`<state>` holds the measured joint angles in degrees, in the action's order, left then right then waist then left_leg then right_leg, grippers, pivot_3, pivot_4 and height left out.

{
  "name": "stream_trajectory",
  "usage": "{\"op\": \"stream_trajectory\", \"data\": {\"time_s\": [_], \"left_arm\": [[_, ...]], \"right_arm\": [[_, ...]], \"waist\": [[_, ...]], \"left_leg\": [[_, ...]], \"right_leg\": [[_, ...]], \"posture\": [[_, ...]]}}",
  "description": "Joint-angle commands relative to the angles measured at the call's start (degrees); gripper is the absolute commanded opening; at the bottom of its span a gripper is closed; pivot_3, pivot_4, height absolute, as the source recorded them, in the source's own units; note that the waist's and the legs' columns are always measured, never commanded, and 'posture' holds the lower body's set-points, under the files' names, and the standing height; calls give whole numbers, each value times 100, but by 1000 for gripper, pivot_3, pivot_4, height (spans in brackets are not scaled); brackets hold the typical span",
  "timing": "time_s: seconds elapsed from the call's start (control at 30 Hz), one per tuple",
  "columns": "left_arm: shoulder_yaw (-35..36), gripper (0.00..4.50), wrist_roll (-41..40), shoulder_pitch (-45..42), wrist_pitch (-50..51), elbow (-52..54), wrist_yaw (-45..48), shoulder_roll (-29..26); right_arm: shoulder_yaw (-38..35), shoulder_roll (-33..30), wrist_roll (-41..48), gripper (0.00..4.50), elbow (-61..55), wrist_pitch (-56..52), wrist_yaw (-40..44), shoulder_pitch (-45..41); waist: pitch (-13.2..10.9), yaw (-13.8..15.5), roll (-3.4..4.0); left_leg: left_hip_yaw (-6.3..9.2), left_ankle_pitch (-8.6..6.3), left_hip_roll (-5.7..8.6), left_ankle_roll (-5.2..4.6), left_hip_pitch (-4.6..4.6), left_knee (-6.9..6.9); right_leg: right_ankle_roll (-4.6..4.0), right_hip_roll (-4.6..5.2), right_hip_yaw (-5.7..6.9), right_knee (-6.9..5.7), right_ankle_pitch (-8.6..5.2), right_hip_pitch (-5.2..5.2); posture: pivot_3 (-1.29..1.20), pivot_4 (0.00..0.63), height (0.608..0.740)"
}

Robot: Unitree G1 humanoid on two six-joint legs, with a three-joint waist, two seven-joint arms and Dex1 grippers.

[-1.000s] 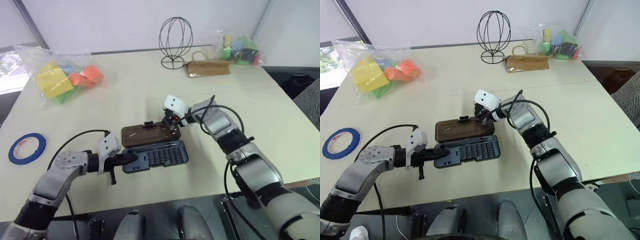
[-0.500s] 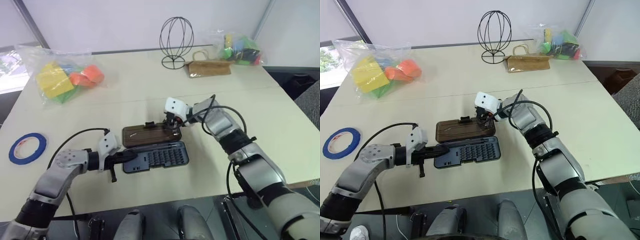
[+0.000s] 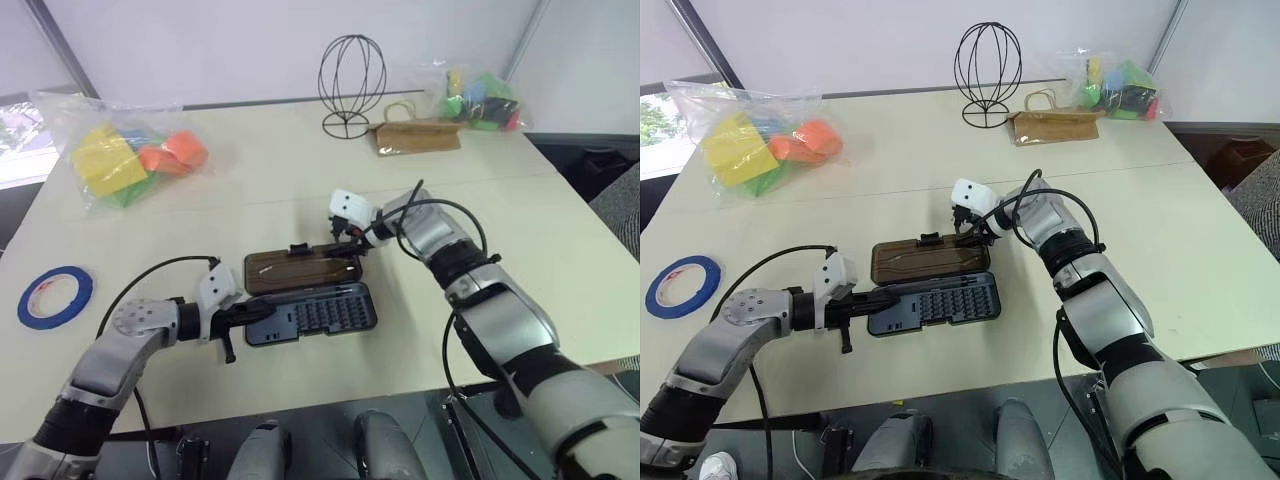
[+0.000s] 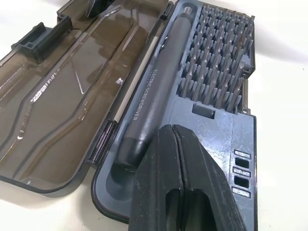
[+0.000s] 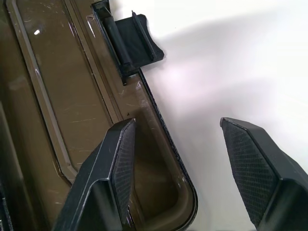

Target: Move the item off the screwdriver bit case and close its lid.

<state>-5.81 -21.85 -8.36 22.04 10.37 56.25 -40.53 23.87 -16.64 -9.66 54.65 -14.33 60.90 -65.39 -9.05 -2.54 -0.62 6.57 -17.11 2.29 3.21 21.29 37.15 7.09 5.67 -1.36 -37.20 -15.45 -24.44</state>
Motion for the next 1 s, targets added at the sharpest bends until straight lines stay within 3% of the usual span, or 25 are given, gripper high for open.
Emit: {"op": "stream_trajectory", "data": {"time_s": [0.03, 0.23, 0.57, 0.73, 0.87, 1.0], "left_arm": [[56, 0, 112, -2, 39, 34, -87, -11], [96, 0, 100, 19, 54, 87, -123, -17], [134, 0, 83, -2, 59, 103, -173, -27], [140, 0, 70, -35, 72, 86, -187, -9], [281, 0, -81, -190, 259, 24, -289, 84], [354, 0, -89, -375, 318, -128, -294, 117]], "right_arm": [[129, 86, -247, 2875, 518, 77, 130, 64], [60, 188, -318, 19, 941, 179, 151, -31], [14, 197, -467, 19, 1024, 332, 274, 6], [110, 108, -656, 19, 778, 917, 57, 107], [116, -74, -831, 19, 122, 1770, -440, 221], [17, -321, -800, 19, -805, 1794, -356, 428]], "waist": [[1, 0, 1], [17, -3, 4], [36, -3, 7], [37, -6, 8], [38, -8, 7], [34, -8, 12]], "left_leg": [[0, 0, 0, 0, 0, 0], [0, 0, 0, 1, -5, 0], [3, 0, -1, 1, -9, -2], [3, 0, -1, 1, -9, -3], [3, 0, -1, 1, -10, -1], [3, 4, -1, 7, -4, -1]], "right_leg": [[0, 0, 0, 0, 0, 0], [0, 0, 0, -2, 0, 3], [0, -1, 1, -1, 0, 8], [0, -1, 1, -1, 0, 8], [0, -1, 0, -2, 0, 9], [-1, -2, 1, -6, 0, 2]], "posture": [[0, 150, 740], [0, 150, 740], [0, 150, 740], [0, 150, 740], [0, 150, 740], [0, 150, 740]]}}
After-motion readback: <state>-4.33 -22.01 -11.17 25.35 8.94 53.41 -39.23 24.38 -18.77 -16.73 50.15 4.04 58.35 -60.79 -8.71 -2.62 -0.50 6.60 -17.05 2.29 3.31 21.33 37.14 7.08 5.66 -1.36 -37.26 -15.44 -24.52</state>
